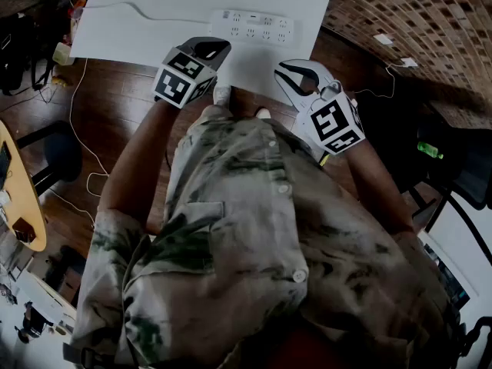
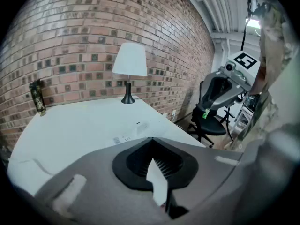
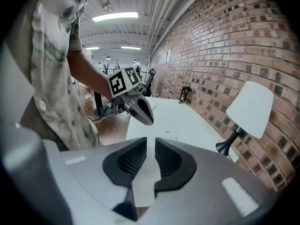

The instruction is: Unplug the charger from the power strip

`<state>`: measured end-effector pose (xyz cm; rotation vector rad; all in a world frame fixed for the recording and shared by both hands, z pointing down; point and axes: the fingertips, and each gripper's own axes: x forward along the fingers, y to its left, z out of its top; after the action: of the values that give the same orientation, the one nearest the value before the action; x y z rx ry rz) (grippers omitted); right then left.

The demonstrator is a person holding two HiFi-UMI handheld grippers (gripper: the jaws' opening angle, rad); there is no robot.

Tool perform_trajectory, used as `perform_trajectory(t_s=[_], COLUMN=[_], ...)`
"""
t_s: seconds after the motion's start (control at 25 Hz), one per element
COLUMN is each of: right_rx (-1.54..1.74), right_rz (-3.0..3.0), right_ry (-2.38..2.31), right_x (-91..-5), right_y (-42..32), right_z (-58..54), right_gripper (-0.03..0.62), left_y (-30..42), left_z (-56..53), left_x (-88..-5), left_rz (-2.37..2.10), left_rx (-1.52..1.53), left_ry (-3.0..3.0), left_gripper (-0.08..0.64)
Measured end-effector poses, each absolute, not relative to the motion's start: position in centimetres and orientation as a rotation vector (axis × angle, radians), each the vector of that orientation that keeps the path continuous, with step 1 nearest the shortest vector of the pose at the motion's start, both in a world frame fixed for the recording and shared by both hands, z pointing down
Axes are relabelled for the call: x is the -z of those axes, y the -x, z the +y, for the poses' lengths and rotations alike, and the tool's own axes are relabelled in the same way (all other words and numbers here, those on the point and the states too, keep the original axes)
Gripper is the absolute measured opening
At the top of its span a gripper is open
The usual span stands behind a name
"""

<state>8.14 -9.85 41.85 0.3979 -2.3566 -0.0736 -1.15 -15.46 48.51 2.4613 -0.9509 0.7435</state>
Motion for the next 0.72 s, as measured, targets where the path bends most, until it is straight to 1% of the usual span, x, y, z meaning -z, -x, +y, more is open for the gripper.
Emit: perform_trajectory(t_s=[0.16,0.36,0.44,0.72], right_rx=[0.076,0.141,0.153,0.145], right_rz=[-2.252,-2.120,-2.078,-1.953], right_ry=[-0.391,-0.332,-0.301,-0.149], right_x=[-44.7,-48.0,-49.0,-52.2], right_y=[-5.4,-2.8,-2.2,-2.0], right_z=[-14.1,-18.2,-19.1,-22.3], right_gripper=[0.072,0.094,0.112,0.133], left_y=[2.3,0.9,0.3,-1.5], left_z=[-18.9,-21.2,-21.4,-22.0], left_x=[-51.1,-53.6,-54.8,-57.0], left_rz=[-0.832,-0.619,-0.541,-0.408], left_rx=[-0.874,-0.980,-1.019,-1.077], left_ry=[-2.499,-2.563,-2.567,-2.528], left_gripper=[0.000,0.000,0.000,0.000])
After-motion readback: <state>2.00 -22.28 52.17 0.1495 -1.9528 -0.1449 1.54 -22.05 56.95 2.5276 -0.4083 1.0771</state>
